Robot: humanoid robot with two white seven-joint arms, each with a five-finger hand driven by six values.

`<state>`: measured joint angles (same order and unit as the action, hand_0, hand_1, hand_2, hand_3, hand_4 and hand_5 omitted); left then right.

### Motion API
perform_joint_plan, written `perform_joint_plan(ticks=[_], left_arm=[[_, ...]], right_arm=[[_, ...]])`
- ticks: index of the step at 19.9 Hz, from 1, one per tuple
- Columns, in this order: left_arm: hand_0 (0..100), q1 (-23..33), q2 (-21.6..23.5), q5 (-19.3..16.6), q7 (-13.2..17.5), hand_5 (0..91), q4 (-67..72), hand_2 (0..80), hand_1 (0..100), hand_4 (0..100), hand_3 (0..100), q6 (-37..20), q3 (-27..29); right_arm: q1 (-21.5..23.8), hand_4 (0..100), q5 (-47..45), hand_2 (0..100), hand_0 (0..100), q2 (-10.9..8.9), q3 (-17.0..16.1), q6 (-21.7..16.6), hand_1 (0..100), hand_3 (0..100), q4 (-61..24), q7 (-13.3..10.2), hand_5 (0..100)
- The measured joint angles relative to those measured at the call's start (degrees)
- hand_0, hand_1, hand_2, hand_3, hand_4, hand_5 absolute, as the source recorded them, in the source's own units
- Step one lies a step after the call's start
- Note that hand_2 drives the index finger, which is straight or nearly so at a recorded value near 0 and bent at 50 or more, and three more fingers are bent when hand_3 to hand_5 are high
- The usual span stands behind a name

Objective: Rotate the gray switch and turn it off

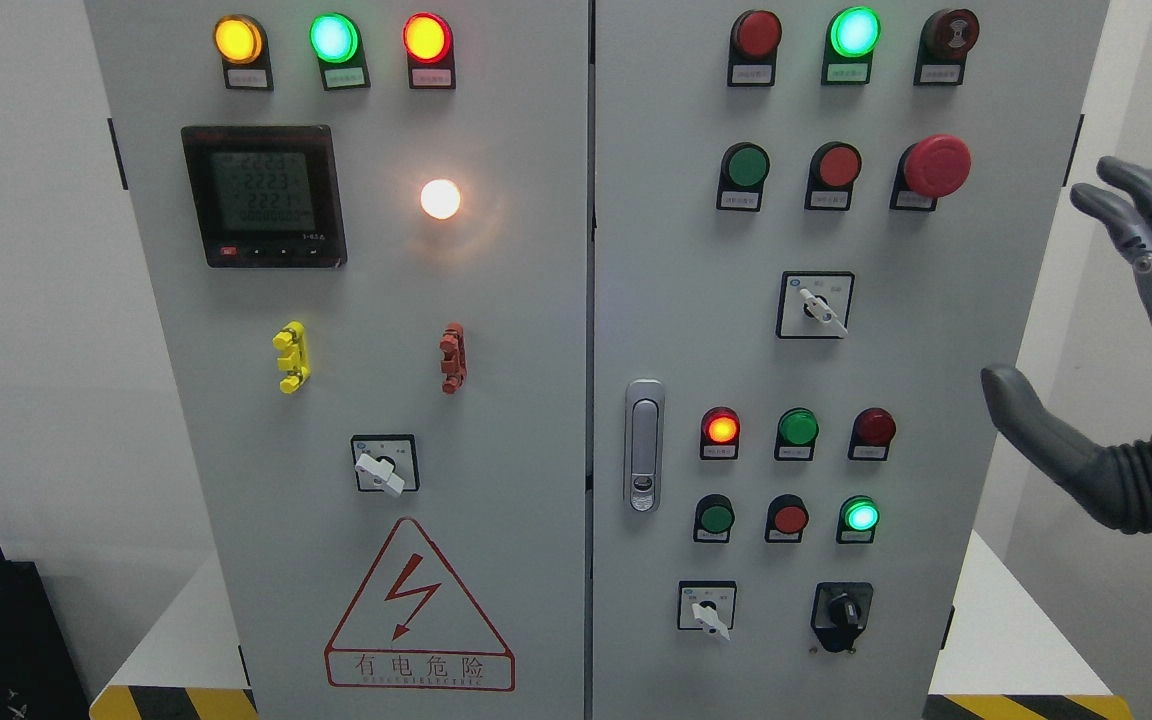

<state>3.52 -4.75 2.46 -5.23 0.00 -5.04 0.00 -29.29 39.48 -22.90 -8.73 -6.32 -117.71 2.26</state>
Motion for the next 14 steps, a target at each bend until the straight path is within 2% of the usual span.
perform_joint_plan(ticks=[14], left_arm=[[12, 0.0, 0.0, 0.0, -0.1, 0.0, 0.0, 0.0, 39, 0, 0, 0.0, 0.0]], right_arm=[[0.0, 0, 0.0, 4, 28, 0.23, 0.2, 0.2, 27, 0, 0.3, 0.0, 0]])
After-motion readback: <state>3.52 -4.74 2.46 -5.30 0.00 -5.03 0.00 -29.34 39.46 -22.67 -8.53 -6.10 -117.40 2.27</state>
